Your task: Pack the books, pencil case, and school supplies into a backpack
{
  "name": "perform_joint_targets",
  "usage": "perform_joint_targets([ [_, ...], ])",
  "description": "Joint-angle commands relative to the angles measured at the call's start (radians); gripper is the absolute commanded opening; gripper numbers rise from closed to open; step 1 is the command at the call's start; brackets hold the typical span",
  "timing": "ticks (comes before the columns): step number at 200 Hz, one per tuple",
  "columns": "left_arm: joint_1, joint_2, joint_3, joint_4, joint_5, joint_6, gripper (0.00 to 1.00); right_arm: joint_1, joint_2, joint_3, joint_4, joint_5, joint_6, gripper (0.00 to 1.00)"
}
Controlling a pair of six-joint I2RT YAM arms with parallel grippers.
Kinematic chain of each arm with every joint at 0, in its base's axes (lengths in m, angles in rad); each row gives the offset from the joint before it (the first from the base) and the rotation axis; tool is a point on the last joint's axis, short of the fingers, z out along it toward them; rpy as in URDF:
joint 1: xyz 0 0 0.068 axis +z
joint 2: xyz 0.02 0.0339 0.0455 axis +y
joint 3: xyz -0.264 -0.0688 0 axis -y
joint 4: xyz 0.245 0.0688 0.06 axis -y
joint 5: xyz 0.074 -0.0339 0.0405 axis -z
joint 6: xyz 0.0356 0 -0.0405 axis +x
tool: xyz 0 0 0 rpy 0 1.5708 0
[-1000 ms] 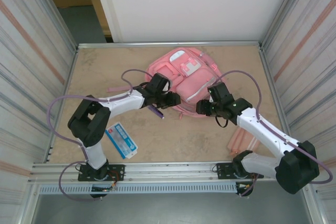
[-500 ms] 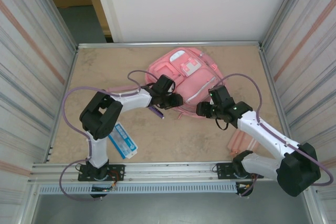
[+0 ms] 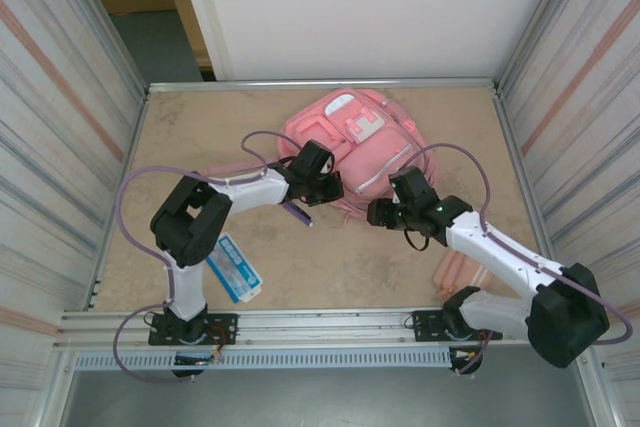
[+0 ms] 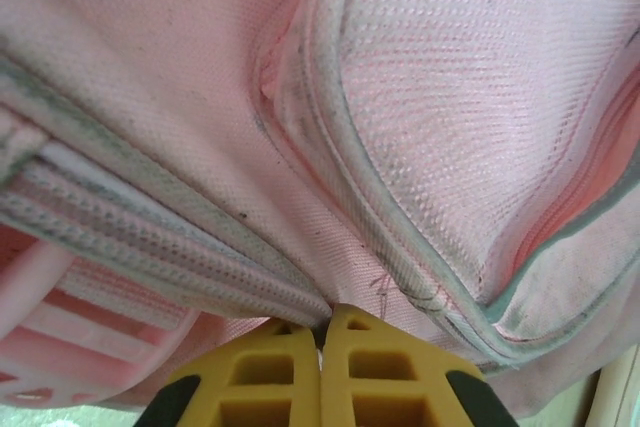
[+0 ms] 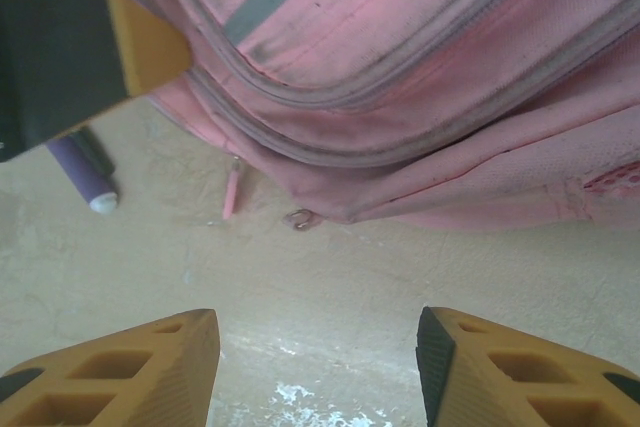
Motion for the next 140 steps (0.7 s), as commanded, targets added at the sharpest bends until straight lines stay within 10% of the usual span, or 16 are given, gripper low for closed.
perform_joint_targets([
  [1, 0.024, -0.047, 0.017, 0.013, 0.087, 0.02, 0.0, -0.001, 0.009, 0.01, 0.01, 0.008, 0.021, 0.54],
  [101, 0.073, -0.161, -0.01, 0.001, 0.215, 0.002, 0.0, 0.011, 0.195, 0.256, -0.059, 0.091, -0.473, 0.56],
  [140, 0.085, -0.187, -0.013, 0.007, 0.248, -0.03, 0.0, 0.067, 0.259, 0.401, -0.188, 0.124, -0.42, 0.59],
])
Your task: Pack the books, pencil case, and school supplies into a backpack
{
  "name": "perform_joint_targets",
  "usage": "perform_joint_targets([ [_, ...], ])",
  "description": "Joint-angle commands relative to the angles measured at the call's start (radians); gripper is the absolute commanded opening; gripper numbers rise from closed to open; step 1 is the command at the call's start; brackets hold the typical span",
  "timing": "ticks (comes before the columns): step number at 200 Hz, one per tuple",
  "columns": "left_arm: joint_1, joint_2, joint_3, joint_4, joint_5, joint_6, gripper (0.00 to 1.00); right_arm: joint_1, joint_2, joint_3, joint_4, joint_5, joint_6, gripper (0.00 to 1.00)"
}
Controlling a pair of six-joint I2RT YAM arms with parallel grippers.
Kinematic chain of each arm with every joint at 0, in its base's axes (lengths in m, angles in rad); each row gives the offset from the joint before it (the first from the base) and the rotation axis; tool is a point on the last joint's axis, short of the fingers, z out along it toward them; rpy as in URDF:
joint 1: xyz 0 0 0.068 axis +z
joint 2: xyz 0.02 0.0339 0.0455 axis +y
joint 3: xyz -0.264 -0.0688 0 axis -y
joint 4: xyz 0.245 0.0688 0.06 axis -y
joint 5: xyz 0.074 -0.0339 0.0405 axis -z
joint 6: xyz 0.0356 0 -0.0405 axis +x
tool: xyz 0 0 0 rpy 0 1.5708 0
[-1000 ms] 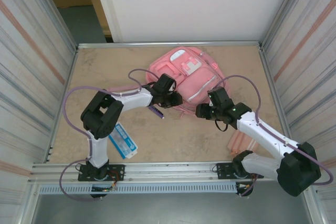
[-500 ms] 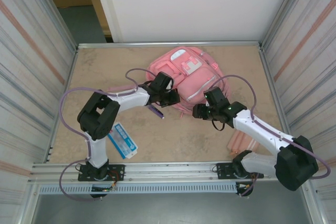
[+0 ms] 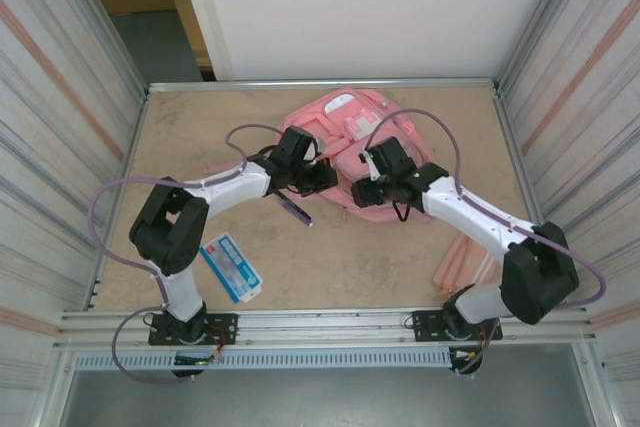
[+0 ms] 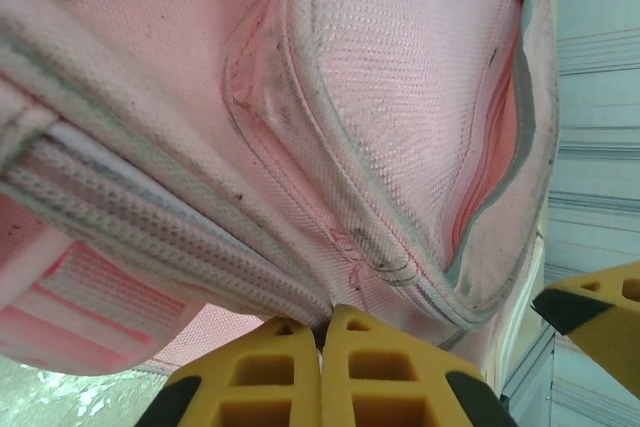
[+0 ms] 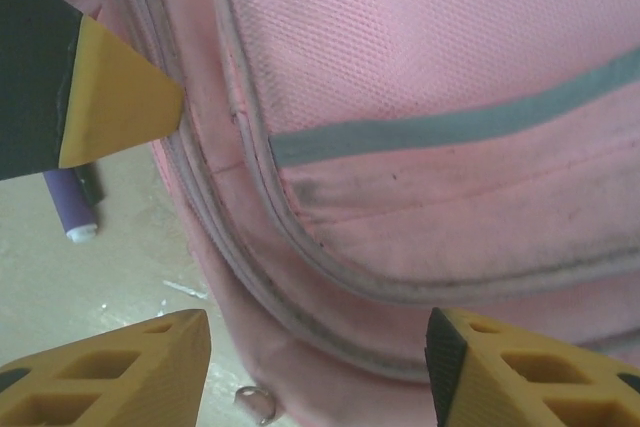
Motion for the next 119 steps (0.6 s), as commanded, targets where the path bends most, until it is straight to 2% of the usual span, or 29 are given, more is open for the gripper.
perform_joint_targets([
  [1, 0.005, -0.07, 0.01, 0.015, 0.059, -0.012, 0.0, 0.039, -0.008, 0.086, -0.118, 0.055, 0.003, 0.59],
  [26, 0.003, -0.071, 0.026, 0.023, 0.08, -0.024, 0.0, 0.126, -0.09, 0.062, -0.134, 0.166, 0.249, 0.61],
  [43, 0.004, -0.08, 0.023, 0.046, 0.072, -0.043, 0.0, 0.253, -0.181, -0.062, -0.072, 0.241, 0.417, 0.59],
  [55, 0.004, -0.084, 0.028, 0.06, 0.077, -0.058, 0.0, 0.331, -0.236, -0.16, 0.008, 0.228, 0.491, 0.58],
  [65, 0.003, -0.091, 0.032, 0.069, 0.081, -0.066, 0.0, 0.351, -0.249, -0.213, 0.04, 0.195, 0.552, 0.58],
  [77, 0.0, -0.101, 0.032, 0.078, 0.075, -0.069, 0.0, 0.371, -0.24, -0.255, 0.098, 0.175, 0.56, 0.57],
  [97, -0.004, -0.107, 0.033, 0.094, 0.067, -0.081, 0.0, 0.411, -0.192, -0.284, 0.183, 0.215, 0.543, 0.57],
  [119, -0.011, -0.103, 0.038, 0.104, 0.093, -0.102, 0.0, 0.408, -0.107, -0.264, 0.273, 0.195, 0.488, 0.59],
])
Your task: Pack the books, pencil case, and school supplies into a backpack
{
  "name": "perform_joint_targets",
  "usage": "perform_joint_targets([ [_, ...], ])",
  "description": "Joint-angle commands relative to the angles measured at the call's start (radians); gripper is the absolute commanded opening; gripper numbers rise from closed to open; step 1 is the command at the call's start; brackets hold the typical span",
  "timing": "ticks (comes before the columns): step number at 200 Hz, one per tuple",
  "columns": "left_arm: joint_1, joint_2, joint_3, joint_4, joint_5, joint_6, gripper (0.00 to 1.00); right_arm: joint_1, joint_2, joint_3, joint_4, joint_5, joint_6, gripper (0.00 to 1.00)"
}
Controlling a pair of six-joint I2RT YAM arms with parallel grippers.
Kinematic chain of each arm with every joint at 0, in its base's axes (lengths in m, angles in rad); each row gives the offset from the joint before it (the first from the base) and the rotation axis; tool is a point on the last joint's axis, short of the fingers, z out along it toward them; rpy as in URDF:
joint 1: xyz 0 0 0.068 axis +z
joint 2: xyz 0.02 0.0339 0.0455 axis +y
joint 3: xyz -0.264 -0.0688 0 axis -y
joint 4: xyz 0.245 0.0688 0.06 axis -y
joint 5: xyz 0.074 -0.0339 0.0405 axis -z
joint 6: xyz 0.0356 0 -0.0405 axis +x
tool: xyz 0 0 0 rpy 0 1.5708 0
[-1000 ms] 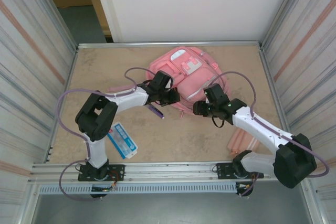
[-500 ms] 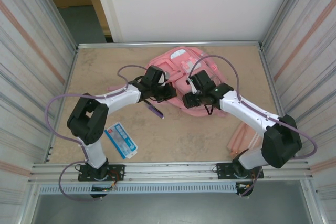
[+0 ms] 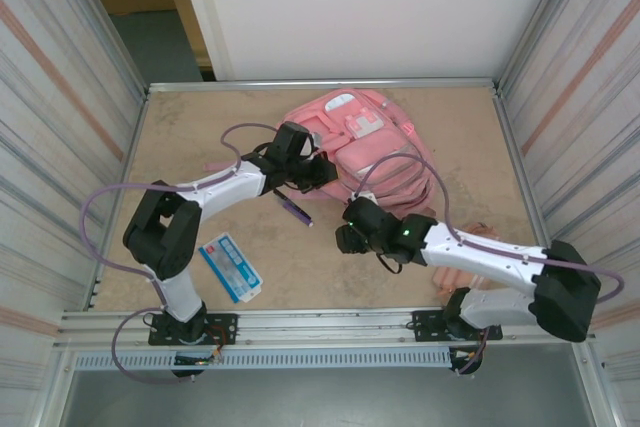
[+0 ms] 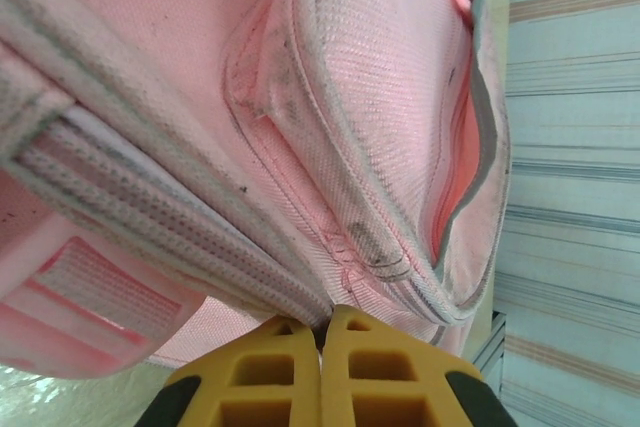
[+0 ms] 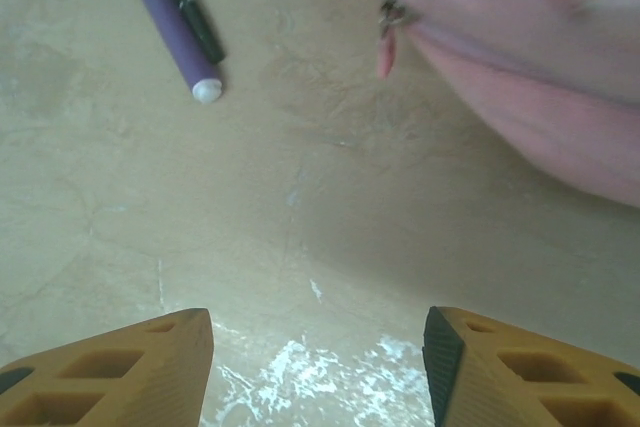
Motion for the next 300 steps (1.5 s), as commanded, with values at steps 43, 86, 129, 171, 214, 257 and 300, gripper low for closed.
perform_joint_targets([
  [43, -0.029, -0.068, -0.002, 0.133, 0.074, -0.081, 0.0, -0.026, 0.163, 0.064, 0.135, 0.231, 0.096, 0.57],
  [86, -0.034, -0.058, 0.0, 0.167, 0.109, -0.096, 0.0, -0.028, 0.269, 0.1, 0.116, 0.36, 0.205, 0.49],
  [129, -0.034, -0.065, -0.009, 0.165, 0.117, -0.087, 0.0, -0.039, 0.333, 0.138, 0.127, 0.462, 0.203, 0.33],
  [171, -0.026, -0.065, -0.013, 0.164, 0.113, -0.073, 0.0, -0.043, 0.324, 0.151, 0.117, 0.456, 0.167, 0.05],
  [214, 0.025, -0.05, -0.029, 0.131, 0.067, -0.006, 0.0, -0.049, 0.261, 0.106, 0.032, 0.42, 0.218, 0.0],
  [257, 0.065, -0.033, -0.036, 0.146, 0.087, 0.036, 0.0, -0.082, 0.164, 0.028, 0.017, 0.279, 0.198, 0.0],
  [300, 0.135, -0.016, -0.036, 0.118, 0.116, 0.083, 0.0, -0.198, 0.005, -0.078, 0.022, 0.109, 0.142, 0.0],
])
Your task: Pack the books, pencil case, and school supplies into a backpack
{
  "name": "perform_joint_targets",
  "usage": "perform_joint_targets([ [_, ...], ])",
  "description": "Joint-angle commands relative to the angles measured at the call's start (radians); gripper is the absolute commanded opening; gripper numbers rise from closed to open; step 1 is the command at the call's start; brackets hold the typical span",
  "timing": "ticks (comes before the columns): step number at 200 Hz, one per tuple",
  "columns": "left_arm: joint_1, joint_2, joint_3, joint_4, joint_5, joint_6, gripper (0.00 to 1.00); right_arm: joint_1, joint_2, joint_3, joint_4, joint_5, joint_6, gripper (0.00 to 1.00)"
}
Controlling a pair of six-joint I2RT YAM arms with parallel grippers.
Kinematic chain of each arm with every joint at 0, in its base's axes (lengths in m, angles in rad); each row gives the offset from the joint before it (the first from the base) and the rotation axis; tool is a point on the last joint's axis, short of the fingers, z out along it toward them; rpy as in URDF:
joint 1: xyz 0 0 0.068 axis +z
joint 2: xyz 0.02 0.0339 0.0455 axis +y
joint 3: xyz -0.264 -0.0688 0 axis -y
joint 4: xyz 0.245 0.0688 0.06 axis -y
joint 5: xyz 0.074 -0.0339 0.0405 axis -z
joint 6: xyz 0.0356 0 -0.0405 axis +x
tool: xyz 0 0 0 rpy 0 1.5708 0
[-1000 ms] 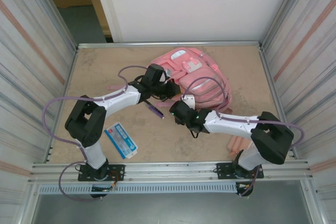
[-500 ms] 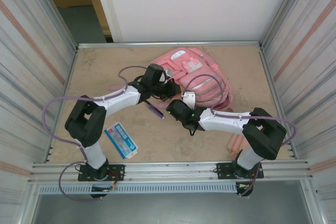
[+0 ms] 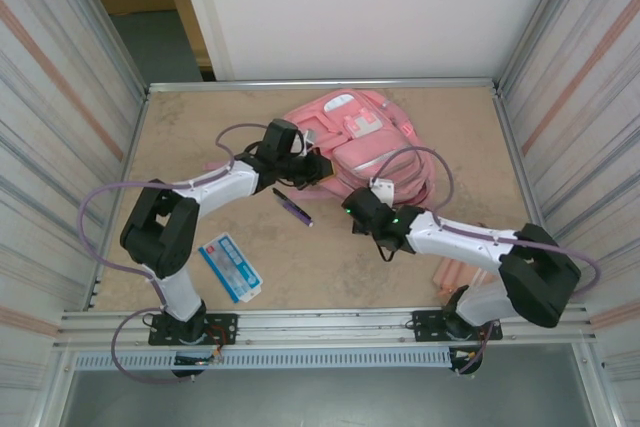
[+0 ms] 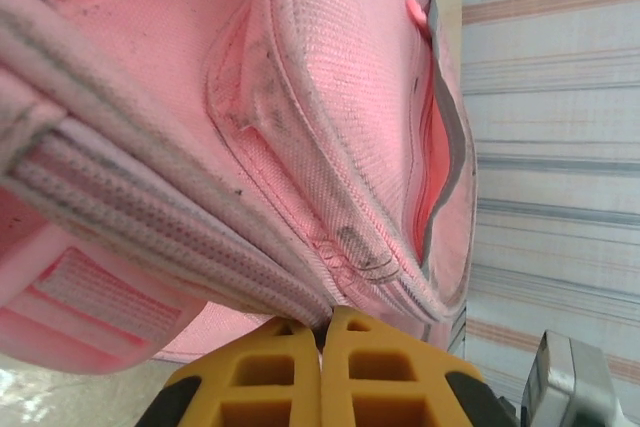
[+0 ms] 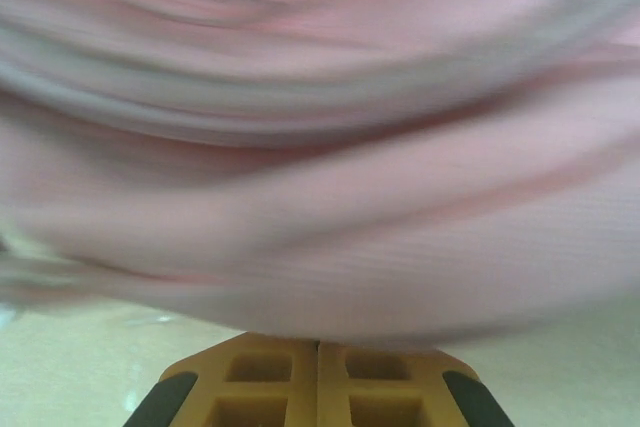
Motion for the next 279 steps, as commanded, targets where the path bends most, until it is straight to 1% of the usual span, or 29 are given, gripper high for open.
perform_joint_targets([
  [1, 0.055, -0.014, 0.006, 0.027, 0.003, 0.073, 0.0, -0.055, -0.099, -0.052, -0.039, -0.118, -0.048, 0.0],
  [29, 0.088, 0.039, 0.037, -0.004, 0.013, 0.119, 0.0, -0.111, -0.187, -0.08, -0.058, -0.19, -0.113, 0.0],
  [39, 0.095, 0.054, 0.05, -0.014, 0.034, 0.122, 0.0, -0.13, -0.205, -0.088, -0.05, -0.247, -0.147, 0.0],
  [44, 0.095, 0.059, 0.05, -0.011, 0.042, 0.119, 0.0, -0.138, -0.21, -0.092, -0.038, -0.289, -0.172, 0.06],
  [48, 0.096, 0.059, 0.051, -0.007, 0.044, 0.113, 0.0, -0.142, -0.212, -0.094, -0.027, -0.324, -0.191, 0.15],
  [51, 0.093, 0.059, 0.049, -0.003, 0.046, 0.105, 0.0, -0.144, -0.214, -0.095, -0.017, -0.359, -0.204, 0.19],
  [60, 0.087, 0.056, 0.042, 0.018, 0.057, 0.079, 0.0, -0.14, -0.211, -0.099, 0.03, -0.453, -0.247, 0.27],
  [71, 0.074, 0.045, 0.037, 0.026, 0.072, 0.031, 0.0, -0.116, -0.202, -0.107, 0.093, -0.502, -0.24, 0.34],
  [81, 0.056, 0.022, 0.026, 0.056, 0.084, -0.007, 0.0, -0.075, -0.187, -0.113, 0.155, -0.483, -0.214, 0.36],
  [88, 0.038, 0.001, 0.017, 0.073, 0.072, -0.023, 0.0, -0.045, -0.168, -0.113, 0.192, -0.458, -0.199, 0.37],
  [106, -0.012, -0.038, 0.032, 0.05, 0.023, -0.014, 0.0, 0.02, -0.111, -0.094, 0.245, -0.37, -0.169, 0.43],
  [121, -0.033, -0.042, 0.055, 0.043, 0.021, -0.015, 0.0, 0.041, -0.064, -0.074, 0.259, -0.31, -0.14, 0.46],
  [129, -0.035, -0.039, 0.061, 0.041, 0.027, -0.021, 0.0, 0.04, -0.037, -0.058, 0.237, -0.258, -0.121, 0.47],
  [144, -0.035, -0.046, 0.046, 0.06, 0.014, -0.038, 0.0, 0.04, 0.011, 0.003, 0.094, -0.072, -0.074, 0.51],
  [154, -0.035, -0.053, 0.035, 0.072, 0.001, -0.047, 0.0, 0.033, 0.031, 0.03, 0.047, -0.022, -0.081, 0.54],
  [163, -0.035, -0.054, 0.032, 0.089, 0.01, -0.058, 0.0, 0.03, 0.036, 0.034, 0.042, -0.01, -0.088, 0.55],
  [184, -0.048, -0.058, 0.048, 0.095, 0.035, -0.053, 0.0, 0.022, 0.023, 0.009, 0.078, -0.032, -0.1, 0.57],
  [214, -0.06, -0.074, 0.04, 0.112, 0.031, -0.057, 0.0, -0.014, 0.019, -0.04, 0.175, -0.094, -0.131, 0.57],
  [247, -0.069, -0.087, 0.031, 0.121, 0.038, -0.062, 0.0, -0.032, 0.022, -0.061, 0.279, -0.12, -0.168, 0.57],
  [265, -0.081, -0.091, 0.025, 0.13, 0.038, -0.075, 0.0, -0.031, 0.037, -0.073, 0.332, -0.09, -0.186, 0.56],
  [279, -0.092, -0.104, 0.008, 0.164, 0.034, -0.099, 0.0, -0.02, 0.045, -0.108, 0.418, -0.044, -0.232, 0.49],
])
